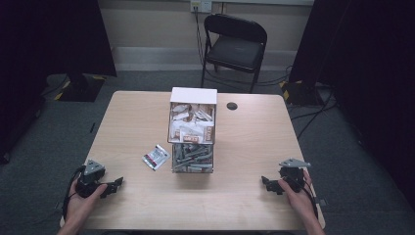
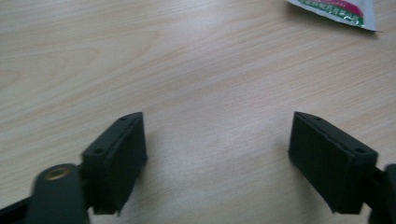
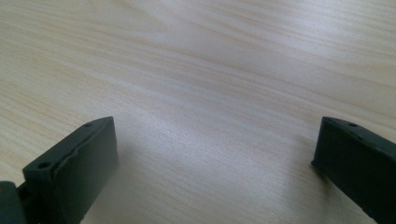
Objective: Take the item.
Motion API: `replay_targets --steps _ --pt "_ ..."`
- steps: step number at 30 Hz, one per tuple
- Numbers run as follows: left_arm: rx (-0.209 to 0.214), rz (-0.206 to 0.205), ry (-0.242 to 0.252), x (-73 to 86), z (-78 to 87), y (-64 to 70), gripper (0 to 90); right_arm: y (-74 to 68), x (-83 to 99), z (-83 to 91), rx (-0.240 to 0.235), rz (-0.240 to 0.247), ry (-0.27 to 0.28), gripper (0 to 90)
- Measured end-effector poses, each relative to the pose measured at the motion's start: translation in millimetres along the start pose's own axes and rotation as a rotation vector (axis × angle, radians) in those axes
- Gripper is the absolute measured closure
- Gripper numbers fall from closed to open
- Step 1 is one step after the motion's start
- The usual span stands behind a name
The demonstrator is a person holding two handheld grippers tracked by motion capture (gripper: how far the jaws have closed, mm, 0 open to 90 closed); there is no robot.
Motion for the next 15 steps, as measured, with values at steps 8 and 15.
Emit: replay_targets --steps 8,15 --pt "-0.031 0.034 -0.007 -0.7 -3.8 -2.0 3.2 -0.1 0.0 0.0 0.000 0.000 0.000 0.0" --pt "-0.043 0.053 -0.015 -1.4 -4.8 -1.3 1.8 0.0 0.0 0.0 0.000 0.000 0.000 0.0"
Point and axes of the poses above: each handheld gripper's, and its own axes: z roughly backward along the jaws, x roughly out of its underside, y roughly to its right, the point moved 1 cm from there along -z, roughly forward along the jaws, and after that the axes turned 14 degrees about -y, right-handed, at the moved point
